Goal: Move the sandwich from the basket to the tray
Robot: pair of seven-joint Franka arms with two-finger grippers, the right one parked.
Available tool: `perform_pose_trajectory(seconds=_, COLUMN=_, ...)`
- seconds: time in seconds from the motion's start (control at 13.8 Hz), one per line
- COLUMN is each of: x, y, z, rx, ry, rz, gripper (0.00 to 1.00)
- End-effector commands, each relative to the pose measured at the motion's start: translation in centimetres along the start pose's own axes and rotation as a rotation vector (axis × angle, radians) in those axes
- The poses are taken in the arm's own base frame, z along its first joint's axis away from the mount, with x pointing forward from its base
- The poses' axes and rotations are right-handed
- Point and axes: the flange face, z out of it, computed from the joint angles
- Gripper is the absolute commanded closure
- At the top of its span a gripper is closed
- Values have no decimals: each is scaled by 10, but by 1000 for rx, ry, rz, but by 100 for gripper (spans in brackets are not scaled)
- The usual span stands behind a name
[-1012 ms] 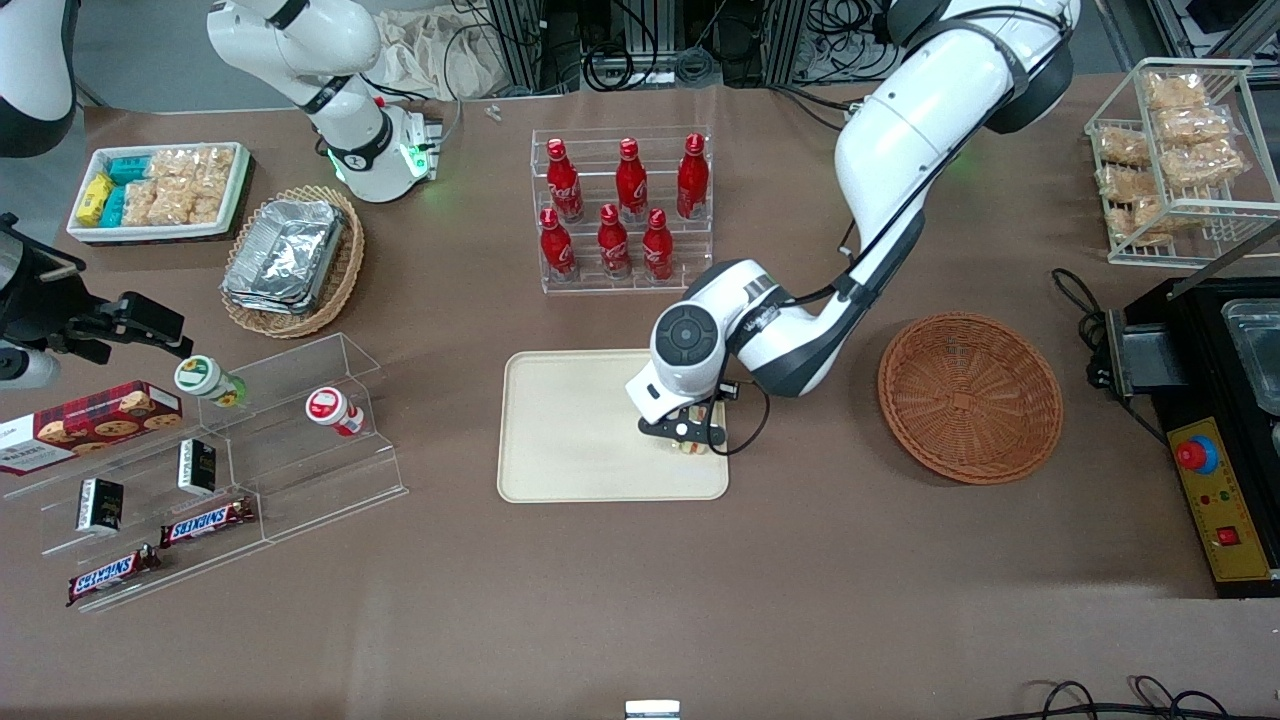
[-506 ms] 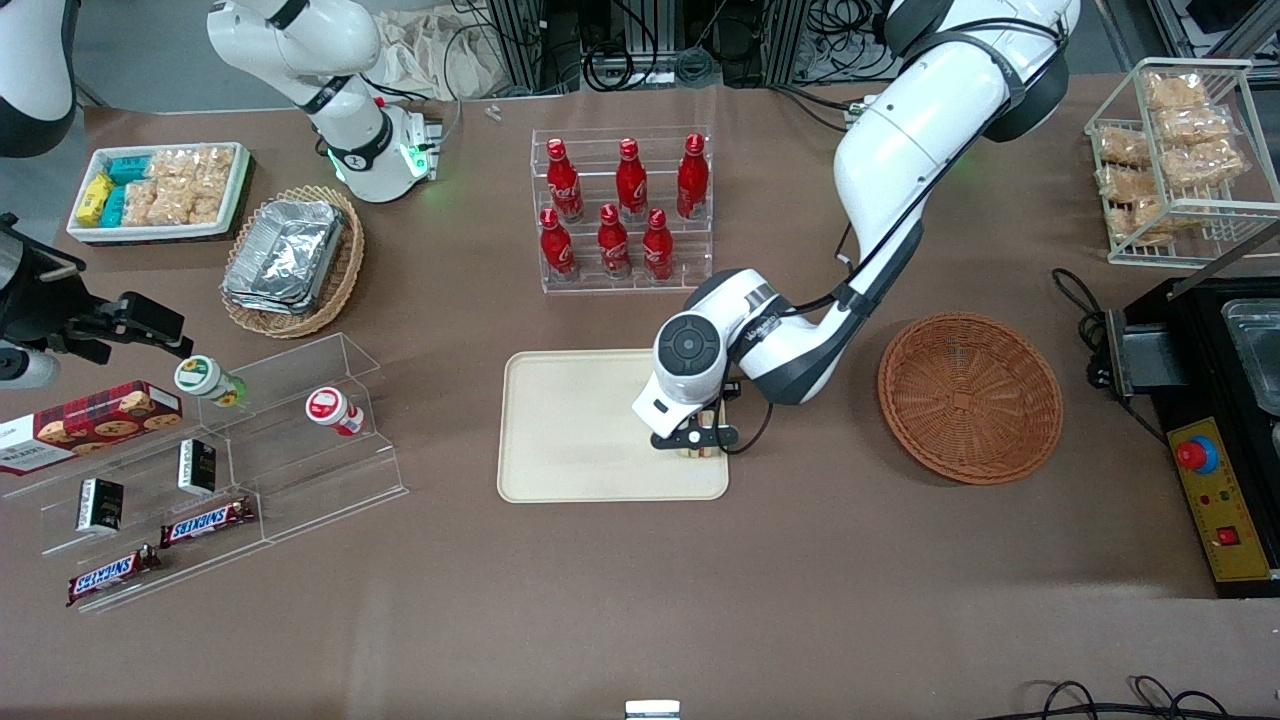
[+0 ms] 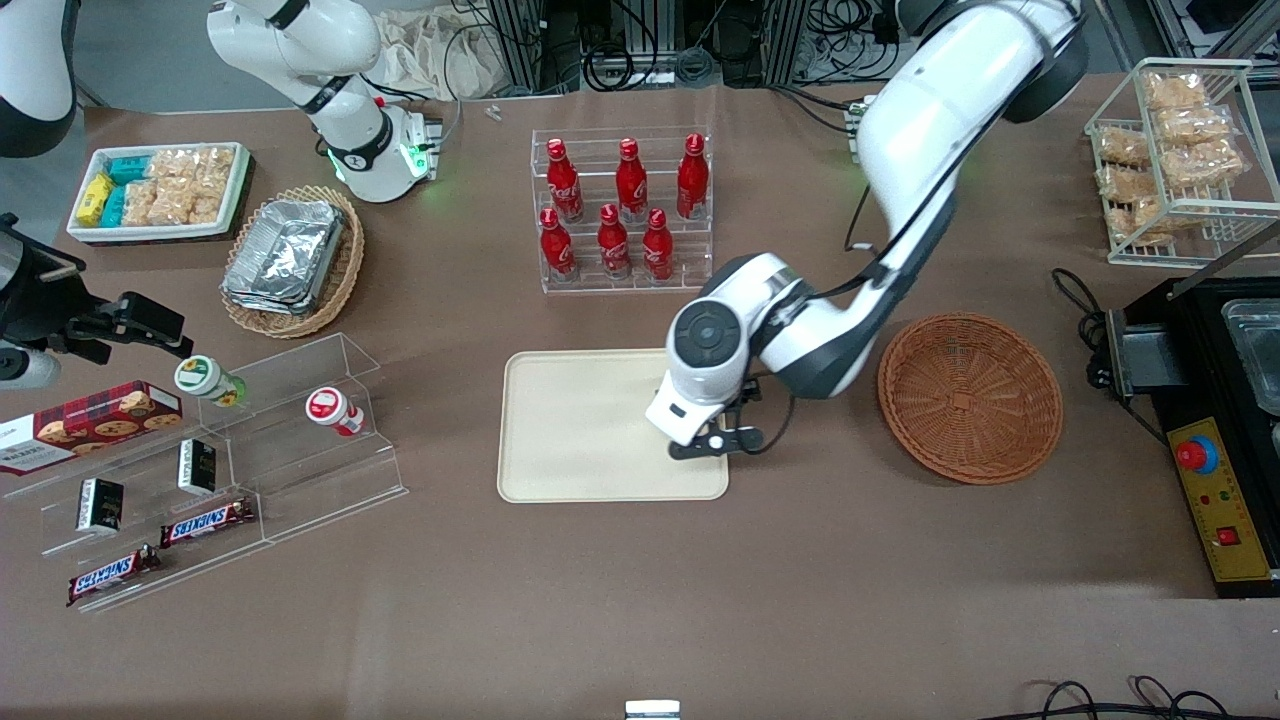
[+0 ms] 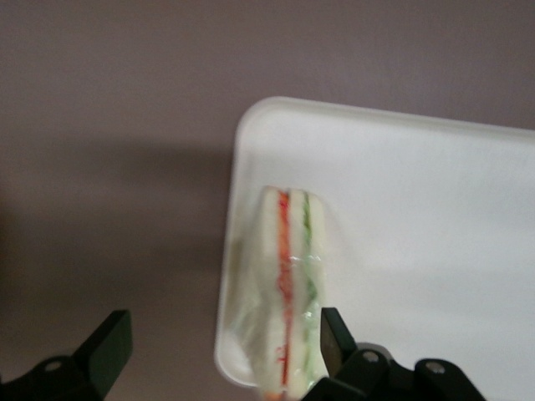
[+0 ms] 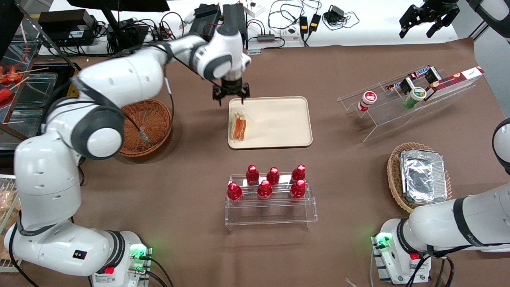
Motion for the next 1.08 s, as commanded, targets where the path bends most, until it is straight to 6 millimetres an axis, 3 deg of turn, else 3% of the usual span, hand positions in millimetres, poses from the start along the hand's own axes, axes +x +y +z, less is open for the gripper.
perform_pose_trajectory(seconds=0.0, x=7, y=-69, z=-79, rx=6, ry=-62, rz=57, gripper=0)
perform_pose_trajectory(seconds=0.14, x=18, y=-122, z=-119, rx=-19, ry=-110, rz=101, gripper=0)
perform_pose_trajectory(seconds=0.36, x=29, y=-198, z=-163, rx=13, ry=-121, rz=121, gripper=0)
perform_pose_trajectory(seconds=0.51, x=12, y=-231, z=-194, rx=41, ry=-158, rz=206, gripper=0)
perform_pose_trajectory(seconds=0.8, x=-14, y=-341, z=-239, rx=7, ry=-136, rz=170, gripper=0)
perform_pose_trajectory(seconds=0.87, x=-22, y=-361, z=-244, rx=-13, ry=-129, rz=171, gripper=0)
perform_pose_trajectory(seconds=1.01, x=-23, y=-370, z=-245, rx=-19, ry=-116, rz=160, gripper=0)
